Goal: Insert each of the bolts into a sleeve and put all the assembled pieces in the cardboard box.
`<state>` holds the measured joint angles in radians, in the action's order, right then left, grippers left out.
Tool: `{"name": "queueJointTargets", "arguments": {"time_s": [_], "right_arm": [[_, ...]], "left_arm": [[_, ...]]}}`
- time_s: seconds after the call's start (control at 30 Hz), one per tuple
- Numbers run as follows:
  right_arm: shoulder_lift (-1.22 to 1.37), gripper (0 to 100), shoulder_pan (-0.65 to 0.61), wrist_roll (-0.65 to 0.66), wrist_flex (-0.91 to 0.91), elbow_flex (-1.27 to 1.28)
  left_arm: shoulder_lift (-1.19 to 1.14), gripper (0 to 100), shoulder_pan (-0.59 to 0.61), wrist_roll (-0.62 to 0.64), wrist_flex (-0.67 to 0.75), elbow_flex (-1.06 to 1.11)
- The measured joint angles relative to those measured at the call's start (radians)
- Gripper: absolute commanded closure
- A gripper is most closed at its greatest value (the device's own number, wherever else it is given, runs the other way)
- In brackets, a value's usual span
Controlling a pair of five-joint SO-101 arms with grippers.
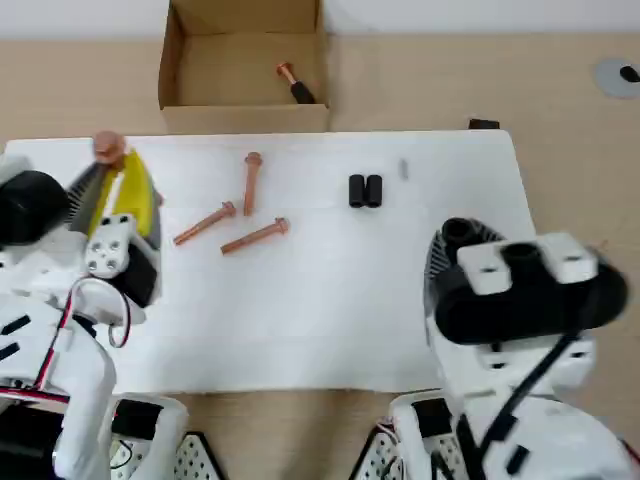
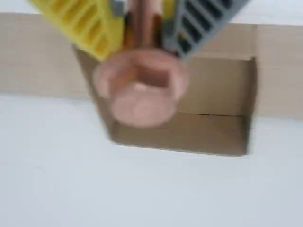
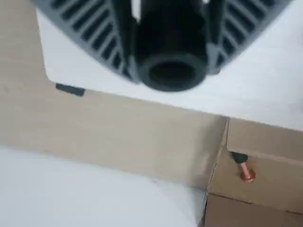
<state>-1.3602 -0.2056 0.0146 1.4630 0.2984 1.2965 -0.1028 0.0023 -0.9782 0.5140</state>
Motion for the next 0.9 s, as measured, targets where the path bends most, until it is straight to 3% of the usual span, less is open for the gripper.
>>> {"name": "queueJointTargets", "arguments": {"time_s": [0.1, 0.23, 0.37, 0.57, 0.9], "right_arm": [[-0.184, 98.8, -0.017, -0.031, -0.161, 0.27], [-0.407, 98.8, -0.132, -0.063, -0.359, 0.582], [-0.448, 98.8, -0.207, -0.068, -0.502, 0.796], [-0.45, 98.8, -0.339, -0.149, -0.631, 0.891], [-0.45, 98.8, -0.425, -0.16, -0.64, 0.941]], "left_arm": [[0.0, 99, -0.104, 0.0, 0.0, 0.0], [0.0, 99, -0.238, 0.0, 0.003, 0.0], [0.002, 99, -0.279, 0.0, 0.055, -0.002], [0.003, 99, -0.307, 0.0, 0.074, -0.052], [0.008, 99, -0.534, -0.114, 0.074, -0.08]]}}
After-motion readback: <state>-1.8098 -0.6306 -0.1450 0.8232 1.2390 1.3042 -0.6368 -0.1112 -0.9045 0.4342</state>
